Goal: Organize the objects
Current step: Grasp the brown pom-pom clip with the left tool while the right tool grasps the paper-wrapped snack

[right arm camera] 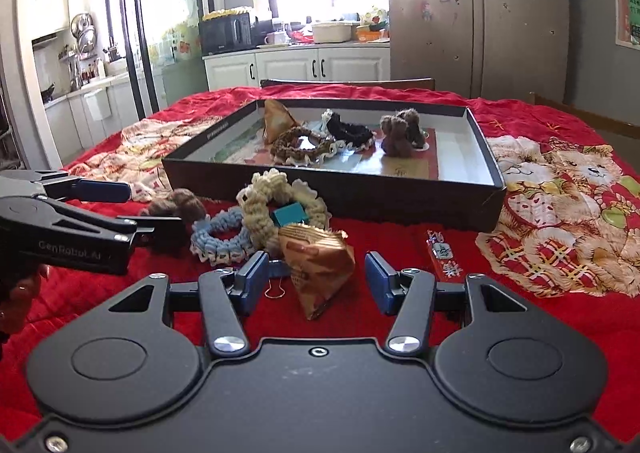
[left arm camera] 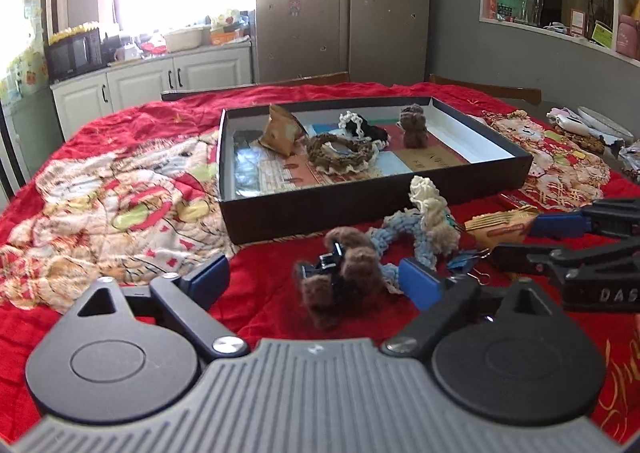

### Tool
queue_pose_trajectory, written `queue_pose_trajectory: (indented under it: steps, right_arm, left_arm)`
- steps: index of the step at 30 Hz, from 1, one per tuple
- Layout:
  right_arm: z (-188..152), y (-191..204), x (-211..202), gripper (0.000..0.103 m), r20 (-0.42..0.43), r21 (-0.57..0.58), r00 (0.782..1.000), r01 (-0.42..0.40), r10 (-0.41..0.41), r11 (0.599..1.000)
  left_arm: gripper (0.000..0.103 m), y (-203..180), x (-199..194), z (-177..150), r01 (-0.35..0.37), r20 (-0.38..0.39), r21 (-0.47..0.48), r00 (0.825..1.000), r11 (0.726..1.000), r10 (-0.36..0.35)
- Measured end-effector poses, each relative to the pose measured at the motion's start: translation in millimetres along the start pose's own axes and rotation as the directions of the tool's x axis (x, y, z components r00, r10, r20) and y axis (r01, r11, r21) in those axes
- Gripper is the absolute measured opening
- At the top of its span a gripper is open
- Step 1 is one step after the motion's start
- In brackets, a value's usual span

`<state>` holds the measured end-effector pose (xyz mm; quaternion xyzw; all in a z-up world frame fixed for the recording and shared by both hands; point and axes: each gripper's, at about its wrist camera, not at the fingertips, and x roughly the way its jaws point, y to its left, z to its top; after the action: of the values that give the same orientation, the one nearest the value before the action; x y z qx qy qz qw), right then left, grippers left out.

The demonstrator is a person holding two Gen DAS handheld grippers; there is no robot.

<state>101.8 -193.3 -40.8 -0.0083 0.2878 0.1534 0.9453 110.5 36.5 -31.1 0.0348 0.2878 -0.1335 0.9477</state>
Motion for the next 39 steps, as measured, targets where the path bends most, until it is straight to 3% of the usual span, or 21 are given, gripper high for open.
queue_pose_trajectory:
  steps: [9,17,20,39]
  right_arm:
    - [-2,0,7,0.045,-0.009,-0.003,1.000,0.000,0.000,1.000]
    - [-2,-2,10,0.037,-0.016,0.005,1.000,-0.009,0.009,1.000]
    - [-3,-3,11,0.036,-0.018,0.013,1.000,-0.015,0.016,1.000]
    - [-3,-3,8,0.025,-0.005,0.014,1.000,-0.024,0.024,1.000]
  left_arm:
    - [0.081,5,11,-2,0.036,-0.023,-0.067,0.999,0.997,-0.038]
    - [0.054,10,14,-2,0.068,-0.037,-0.117,0.997,0.991,-0.073]
    - [0.049,10,14,-2,0.070,-0.038,-0.123,0.996,0.990,-0.075]
    - [0.041,12,7,-2,0.071,-0.021,-0.129,0.997,0.989,-0.074]
